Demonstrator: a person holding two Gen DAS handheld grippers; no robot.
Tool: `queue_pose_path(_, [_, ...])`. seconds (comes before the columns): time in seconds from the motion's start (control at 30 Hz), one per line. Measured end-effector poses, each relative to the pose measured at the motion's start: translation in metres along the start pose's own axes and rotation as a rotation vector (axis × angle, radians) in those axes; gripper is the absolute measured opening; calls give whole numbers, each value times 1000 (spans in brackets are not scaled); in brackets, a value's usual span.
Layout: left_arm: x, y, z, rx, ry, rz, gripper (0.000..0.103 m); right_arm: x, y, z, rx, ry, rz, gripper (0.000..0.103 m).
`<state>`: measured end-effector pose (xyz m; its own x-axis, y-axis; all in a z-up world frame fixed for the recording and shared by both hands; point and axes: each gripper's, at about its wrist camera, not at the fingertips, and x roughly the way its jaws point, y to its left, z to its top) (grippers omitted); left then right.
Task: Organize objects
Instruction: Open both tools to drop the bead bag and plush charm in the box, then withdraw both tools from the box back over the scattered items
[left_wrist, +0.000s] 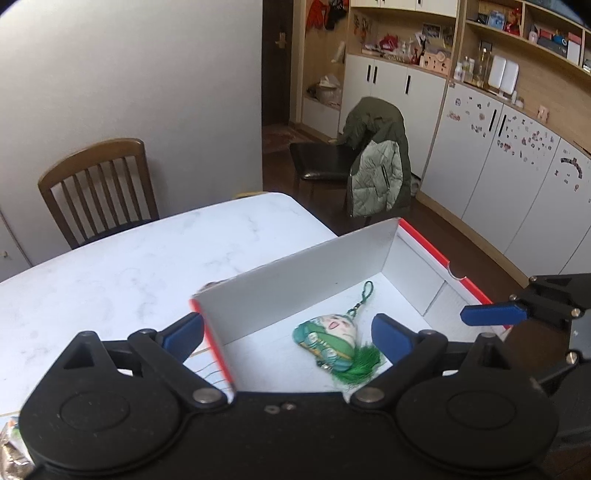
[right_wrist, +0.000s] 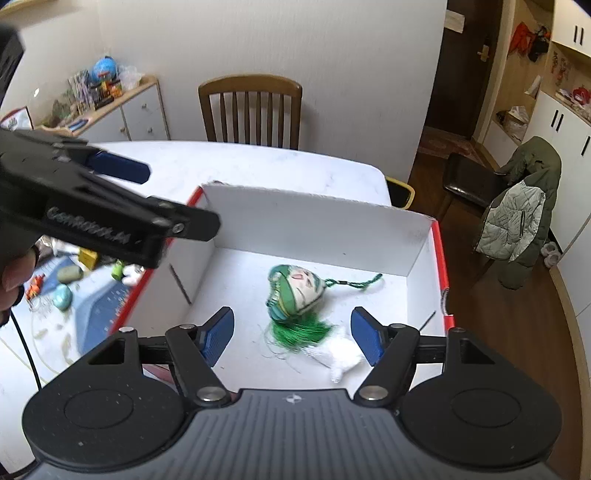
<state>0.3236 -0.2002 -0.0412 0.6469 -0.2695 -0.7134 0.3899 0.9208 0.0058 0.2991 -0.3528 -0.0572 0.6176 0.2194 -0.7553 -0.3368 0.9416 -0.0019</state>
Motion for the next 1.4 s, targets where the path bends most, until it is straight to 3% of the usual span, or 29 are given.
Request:
queue_pose_path(0.4, [-56, 45, -34, -24, -44, -10, 102, -29, 52, 7, 80, -64, 28, 77])
queue_pose_path(0.73, [-105, 113, -69, -56, -79, 57, 102, -42, 122, 14, 92, -123, 83, 83])
queue_pose_path(1.13, [-130, 200, -123, -106, -63, 143, 103, -18, 215, 20, 51, -100, 97, 83])
queue_pose_path(1.4, [-131, 237, -165, -151, -52, 171, 103, 19, 253, 20, 43, -52, 117, 83])
